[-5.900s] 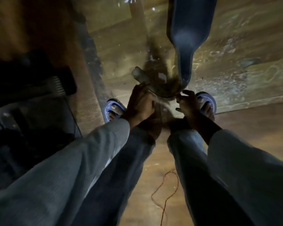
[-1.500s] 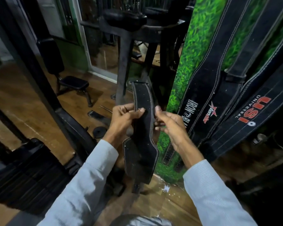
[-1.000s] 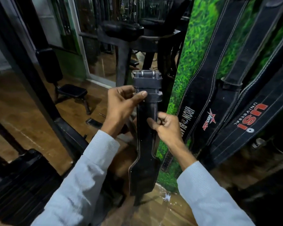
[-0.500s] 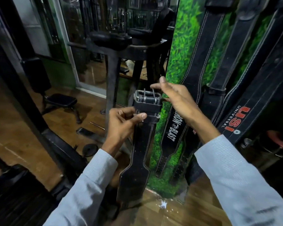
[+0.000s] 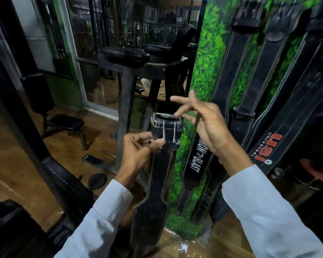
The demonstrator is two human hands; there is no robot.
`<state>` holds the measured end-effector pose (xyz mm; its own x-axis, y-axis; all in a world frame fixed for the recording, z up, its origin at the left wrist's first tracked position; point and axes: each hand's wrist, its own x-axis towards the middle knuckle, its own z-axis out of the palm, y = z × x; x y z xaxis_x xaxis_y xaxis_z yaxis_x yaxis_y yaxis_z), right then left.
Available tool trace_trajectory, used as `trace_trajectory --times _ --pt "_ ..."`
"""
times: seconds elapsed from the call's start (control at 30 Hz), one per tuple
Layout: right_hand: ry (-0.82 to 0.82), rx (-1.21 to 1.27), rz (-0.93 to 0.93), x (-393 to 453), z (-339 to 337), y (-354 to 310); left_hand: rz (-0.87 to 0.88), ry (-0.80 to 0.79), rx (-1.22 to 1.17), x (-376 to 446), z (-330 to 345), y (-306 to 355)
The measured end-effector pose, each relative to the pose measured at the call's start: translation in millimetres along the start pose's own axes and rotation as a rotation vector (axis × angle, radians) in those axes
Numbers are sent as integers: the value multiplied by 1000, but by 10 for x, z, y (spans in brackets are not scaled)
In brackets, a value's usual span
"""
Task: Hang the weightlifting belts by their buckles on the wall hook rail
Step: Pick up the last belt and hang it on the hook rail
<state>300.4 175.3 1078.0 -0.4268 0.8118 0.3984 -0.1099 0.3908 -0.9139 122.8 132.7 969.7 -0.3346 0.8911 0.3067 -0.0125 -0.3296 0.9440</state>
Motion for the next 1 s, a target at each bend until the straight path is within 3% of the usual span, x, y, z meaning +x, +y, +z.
trace_trajectory --times 0.07,0.13,0.2,0.27,0.33,0.5,0.77,1.0 --pt "104 -36 75 33 -89 26 2 5 -12 46 -16 -42" --pt "79 -288 256 59 -147 107 16 -13 -11 101 3 -65" --pt "70 -254 300 92 -159 177 46 -42 -1 167 45 -67" --pt "192 -99 168 130 -186 190 68 -66 9 242 79 -66" --pt "292 -98 55 183 -233 145 71 -91 -13 338 140 -8" --pt "402 -83 16 530 -439 -138 123 -175 -69 803 442 272" --pt "487 -441 -261 1369 -870 -1102 336 -257 -90 1909 912 1011" --pt "830 -714 -376 2157 -1198 -1767 434 -331 -23 2796 1383 1816"
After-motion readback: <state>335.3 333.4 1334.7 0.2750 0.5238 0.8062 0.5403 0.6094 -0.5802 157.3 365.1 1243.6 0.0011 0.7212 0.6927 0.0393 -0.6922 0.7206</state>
